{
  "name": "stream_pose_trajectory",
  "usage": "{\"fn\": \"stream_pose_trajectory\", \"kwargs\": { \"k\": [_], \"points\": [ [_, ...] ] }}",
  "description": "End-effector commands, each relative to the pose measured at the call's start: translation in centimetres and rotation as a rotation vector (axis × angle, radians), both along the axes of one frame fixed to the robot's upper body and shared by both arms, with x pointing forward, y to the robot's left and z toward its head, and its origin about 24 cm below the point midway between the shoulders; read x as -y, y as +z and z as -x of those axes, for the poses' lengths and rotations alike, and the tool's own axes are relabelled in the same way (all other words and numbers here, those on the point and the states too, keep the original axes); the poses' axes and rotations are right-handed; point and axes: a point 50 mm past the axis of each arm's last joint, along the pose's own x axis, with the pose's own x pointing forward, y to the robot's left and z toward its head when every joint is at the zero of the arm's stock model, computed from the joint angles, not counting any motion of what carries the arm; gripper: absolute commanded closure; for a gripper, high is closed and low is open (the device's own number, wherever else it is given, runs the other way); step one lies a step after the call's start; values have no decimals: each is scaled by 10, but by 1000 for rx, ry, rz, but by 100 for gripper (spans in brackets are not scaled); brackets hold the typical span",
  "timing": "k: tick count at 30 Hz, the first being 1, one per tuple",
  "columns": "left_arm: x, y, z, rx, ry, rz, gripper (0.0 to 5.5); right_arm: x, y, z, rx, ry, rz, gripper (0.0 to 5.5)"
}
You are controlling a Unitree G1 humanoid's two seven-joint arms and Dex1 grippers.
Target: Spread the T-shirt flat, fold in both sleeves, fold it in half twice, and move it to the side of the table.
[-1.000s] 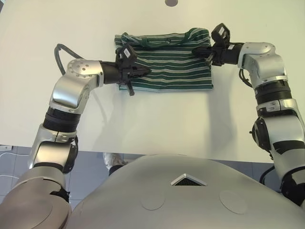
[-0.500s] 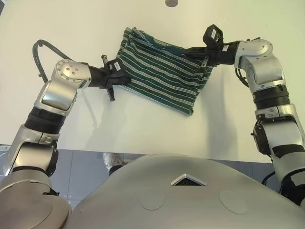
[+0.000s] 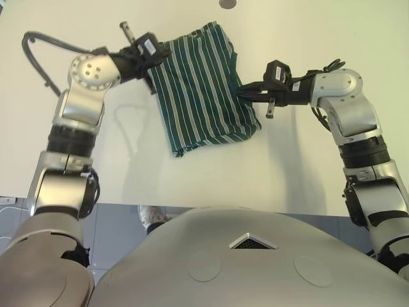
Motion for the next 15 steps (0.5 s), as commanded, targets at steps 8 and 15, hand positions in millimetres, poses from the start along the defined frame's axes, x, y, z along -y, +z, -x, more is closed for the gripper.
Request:
{"fn": "stream_pose_trajectory", "kwargs": {
  "k": [8,15],
  "points": [
    [-19,-30,120,-123,-361,-301,385,53,-33,60,341,242,444,324],
    [6,-47,109,-9,-364,-301,383,24,-55,51,489,348,415,368]
  ]
}}
